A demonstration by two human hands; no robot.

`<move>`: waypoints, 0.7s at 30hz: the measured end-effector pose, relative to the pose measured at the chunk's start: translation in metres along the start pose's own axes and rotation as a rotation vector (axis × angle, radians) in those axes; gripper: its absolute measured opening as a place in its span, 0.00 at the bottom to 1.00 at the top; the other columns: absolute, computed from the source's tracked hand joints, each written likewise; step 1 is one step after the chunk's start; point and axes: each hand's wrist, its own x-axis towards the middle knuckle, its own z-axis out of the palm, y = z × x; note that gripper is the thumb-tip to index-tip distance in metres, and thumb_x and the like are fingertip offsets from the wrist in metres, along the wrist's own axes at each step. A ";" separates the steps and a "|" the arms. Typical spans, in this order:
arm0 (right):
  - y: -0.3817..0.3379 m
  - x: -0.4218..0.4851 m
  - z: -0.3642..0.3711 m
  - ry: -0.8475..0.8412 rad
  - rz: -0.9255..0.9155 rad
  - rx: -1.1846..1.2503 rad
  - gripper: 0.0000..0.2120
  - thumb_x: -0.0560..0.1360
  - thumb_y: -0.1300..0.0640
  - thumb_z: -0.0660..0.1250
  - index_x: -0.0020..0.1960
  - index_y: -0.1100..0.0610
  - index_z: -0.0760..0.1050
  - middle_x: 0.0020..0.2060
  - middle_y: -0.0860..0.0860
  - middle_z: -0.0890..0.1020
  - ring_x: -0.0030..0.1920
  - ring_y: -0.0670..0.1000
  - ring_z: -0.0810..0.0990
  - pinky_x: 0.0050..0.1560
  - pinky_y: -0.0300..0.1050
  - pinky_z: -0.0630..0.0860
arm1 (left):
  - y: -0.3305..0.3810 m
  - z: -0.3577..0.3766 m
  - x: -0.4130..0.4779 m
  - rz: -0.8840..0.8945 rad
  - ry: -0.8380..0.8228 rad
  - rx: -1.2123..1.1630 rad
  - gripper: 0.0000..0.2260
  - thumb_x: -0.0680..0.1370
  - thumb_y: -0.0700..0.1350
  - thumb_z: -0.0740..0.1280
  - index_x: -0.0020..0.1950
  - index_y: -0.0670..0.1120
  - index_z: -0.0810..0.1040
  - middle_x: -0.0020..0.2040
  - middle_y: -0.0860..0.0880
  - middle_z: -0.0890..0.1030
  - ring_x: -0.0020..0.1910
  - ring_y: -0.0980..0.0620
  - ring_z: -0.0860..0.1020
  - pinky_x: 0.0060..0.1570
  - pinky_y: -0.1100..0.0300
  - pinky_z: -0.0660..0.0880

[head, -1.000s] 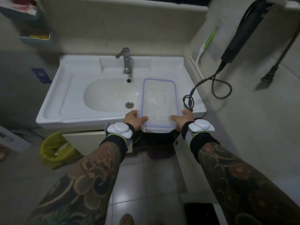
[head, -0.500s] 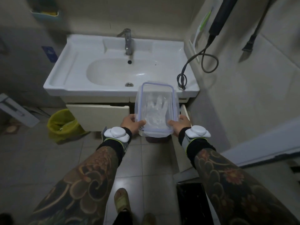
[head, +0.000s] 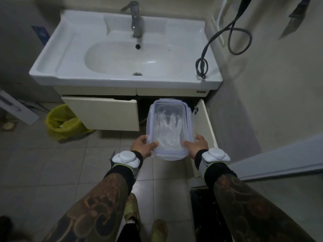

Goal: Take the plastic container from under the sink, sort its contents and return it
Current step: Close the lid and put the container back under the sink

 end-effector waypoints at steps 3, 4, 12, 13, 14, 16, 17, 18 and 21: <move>0.012 0.027 0.014 0.017 0.020 -0.004 0.35 0.71 0.57 0.72 0.74 0.60 0.61 0.72 0.58 0.69 0.68 0.59 0.71 0.69 0.53 0.69 | -0.014 0.004 0.035 -0.025 -0.034 -0.030 0.20 0.73 0.39 0.73 0.64 0.40 0.74 0.59 0.39 0.80 0.45 0.45 0.79 0.50 0.49 0.78; 0.015 0.040 0.020 0.021 0.029 0.002 0.36 0.71 0.57 0.72 0.74 0.60 0.61 0.72 0.58 0.68 0.68 0.59 0.71 0.69 0.53 0.69 | -0.019 0.005 0.050 -0.031 -0.040 -0.030 0.20 0.73 0.39 0.73 0.64 0.39 0.74 0.60 0.38 0.80 0.46 0.45 0.80 0.50 0.48 0.78; 0.051 0.111 0.066 0.038 0.114 0.023 0.37 0.72 0.56 0.71 0.76 0.61 0.57 0.72 0.57 0.68 0.68 0.58 0.71 0.70 0.51 0.67 | -0.060 0.010 0.145 -0.068 -0.061 0.043 0.21 0.71 0.42 0.74 0.62 0.40 0.76 0.63 0.38 0.78 0.61 0.37 0.77 0.60 0.40 0.76; 0.055 0.120 0.072 0.037 0.123 0.027 0.37 0.73 0.56 0.71 0.75 0.61 0.58 0.72 0.57 0.68 0.68 0.58 0.71 0.70 0.50 0.67 | -0.064 0.011 0.156 -0.076 -0.069 0.041 0.20 0.71 0.42 0.75 0.62 0.40 0.76 0.63 0.38 0.78 0.61 0.37 0.78 0.60 0.39 0.76; 0.060 0.130 0.078 0.041 0.131 0.029 0.36 0.73 0.57 0.71 0.75 0.61 0.58 0.71 0.57 0.68 0.68 0.57 0.71 0.70 0.49 0.67 | -0.070 0.013 0.168 -0.077 -0.077 0.047 0.20 0.71 0.42 0.75 0.61 0.41 0.76 0.62 0.39 0.78 0.60 0.37 0.78 0.59 0.39 0.76; 0.069 0.145 0.084 0.049 0.139 0.021 0.36 0.73 0.57 0.71 0.75 0.62 0.59 0.71 0.57 0.68 0.68 0.57 0.71 0.69 0.49 0.68 | -0.079 0.015 0.186 -0.073 -0.092 0.059 0.22 0.71 0.43 0.75 0.62 0.41 0.75 0.63 0.39 0.78 0.60 0.38 0.78 0.59 0.38 0.76; 0.074 0.153 0.088 0.047 0.147 0.015 0.36 0.73 0.57 0.71 0.75 0.61 0.59 0.71 0.57 0.69 0.68 0.58 0.71 0.69 0.49 0.68 | -0.084 0.016 0.196 -0.082 -0.098 0.067 0.24 0.70 0.44 0.76 0.64 0.41 0.75 0.64 0.39 0.78 0.61 0.38 0.78 0.58 0.38 0.76; 0.077 0.154 0.088 0.041 0.146 0.000 0.35 0.73 0.56 0.71 0.74 0.61 0.60 0.71 0.58 0.69 0.68 0.58 0.71 0.69 0.49 0.68 | -0.086 0.016 0.197 -0.085 -0.104 0.068 0.26 0.70 0.44 0.76 0.65 0.40 0.74 0.64 0.39 0.77 0.61 0.38 0.78 0.58 0.38 0.77; 0.093 0.180 0.094 0.039 0.167 -0.010 0.37 0.72 0.55 0.72 0.75 0.61 0.59 0.72 0.57 0.68 0.69 0.58 0.70 0.71 0.52 0.67 | -0.102 0.026 0.224 -0.112 -0.114 0.052 0.30 0.70 0.46 0.76 0.68 0.41 0.72 0.66 0.41 0.75 0.59 0.39 0.79 0.54 0.42 0.80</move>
